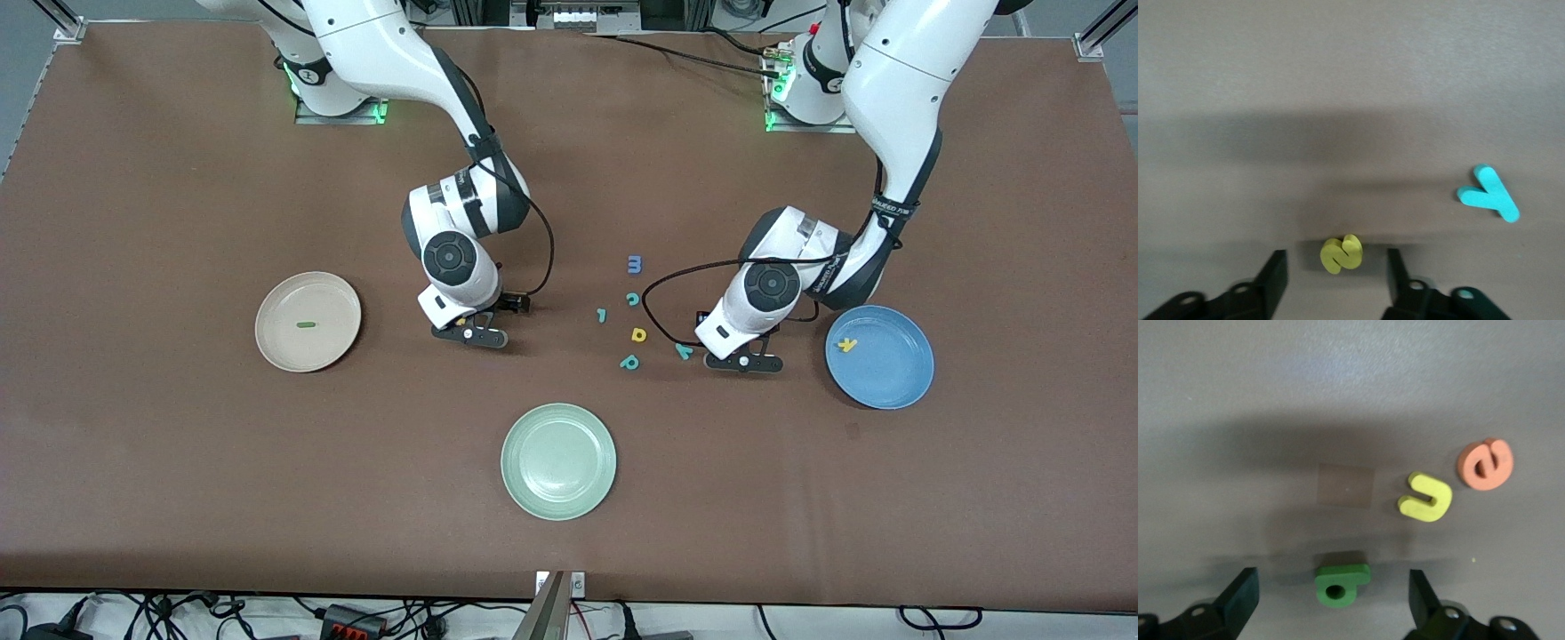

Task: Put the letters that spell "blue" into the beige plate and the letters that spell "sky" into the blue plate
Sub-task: 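Grasp green d with the right gripper while the left gripper grasps yellow z, then drop green d on beige plate while the left gripper drops z on blue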

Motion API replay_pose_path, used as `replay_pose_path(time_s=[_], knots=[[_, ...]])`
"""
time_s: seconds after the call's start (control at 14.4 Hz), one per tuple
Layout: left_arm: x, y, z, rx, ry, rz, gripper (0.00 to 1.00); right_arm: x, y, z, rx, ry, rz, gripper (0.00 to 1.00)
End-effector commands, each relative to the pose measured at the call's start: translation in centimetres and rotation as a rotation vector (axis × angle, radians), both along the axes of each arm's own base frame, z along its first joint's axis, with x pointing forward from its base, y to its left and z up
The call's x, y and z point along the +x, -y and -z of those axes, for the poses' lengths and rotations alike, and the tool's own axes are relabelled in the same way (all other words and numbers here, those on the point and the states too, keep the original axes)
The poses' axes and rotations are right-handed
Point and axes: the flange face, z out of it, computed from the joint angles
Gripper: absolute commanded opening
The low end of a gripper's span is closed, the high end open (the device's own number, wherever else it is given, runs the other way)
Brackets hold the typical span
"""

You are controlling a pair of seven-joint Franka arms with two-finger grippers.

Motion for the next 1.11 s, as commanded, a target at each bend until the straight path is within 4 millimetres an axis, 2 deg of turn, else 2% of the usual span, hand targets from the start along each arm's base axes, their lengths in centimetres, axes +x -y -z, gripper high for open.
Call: replay_pose_path(time_s=[0.0,0.07,0.21,0.28,0.35,0.42,0.56,0.7,0.77,0.84,0.91,1.04], knots=[[0.3,0.4,0.2,0.016,0.02,-0.014,0.46,-0.1,-0.7,0.0,0.013,-0.003,0.016,0.87],[0.3,0.4,0.1,0.016,0.022,-0.014,0.45,-0.1,-0.6,0.0,0.014,-0.005,0.02,0.84],[0.6,0.2,0.2,0.0,0.04,-0.02,0.35,-0.2,-0.7,0.2,0.01,-0.008,0.016,0.74],[0.7,0.1,0.2,0.0,0.039,-0.023,0.25,-0.2,-0.6,0.3,0.01,-0.007,0.013,0.69],[0.7,0.1,0.2,0.001,0.039,-0.023,0.15,-0.2,-0.6,0.3,0.011,-0.007,0.004,0.67],[0.7,0.1,-0.2,0.002,0.041,-0.021,0.13,-0.2,-0.6,0.4,0.01,-0.008,0.0,0.62],[1.1,-0.5,-2.6,0.014,0.05,-0.015,0.12,-0.1,-0.5,0.6,0.007,-0.006,-0.004,0.57],[1.9,-2.3,-6.3,0.052,0.039,-0.04,0.12,-0.2,-0.5,0.7,0.007,-0.007,-0.023,0.5],[2.4,-3.5,-7.6,0.08,0.01,-0.033,0.12,-0.1,-0.3,0.7,0.007,-0.008,-0.034,0.41],[3.5,-6.1,-8.9,0.087,-0.008,-0.028,0.12,-0.1,-0.3,0.7,0.007,-0.008,-0.034,0.36],[4.2,-9.5,-9.5,0.087,-0.027,-0.013,0.13,-0.1,-0.2,0.8,0.007,-0.009,-0.032,0.31],[5.4,-15.7,-9.4,0.133,-0.024,-0.001,0.15,-0.1,-0.3,0.7,0.008,-0.011,-0.04,0.25]])
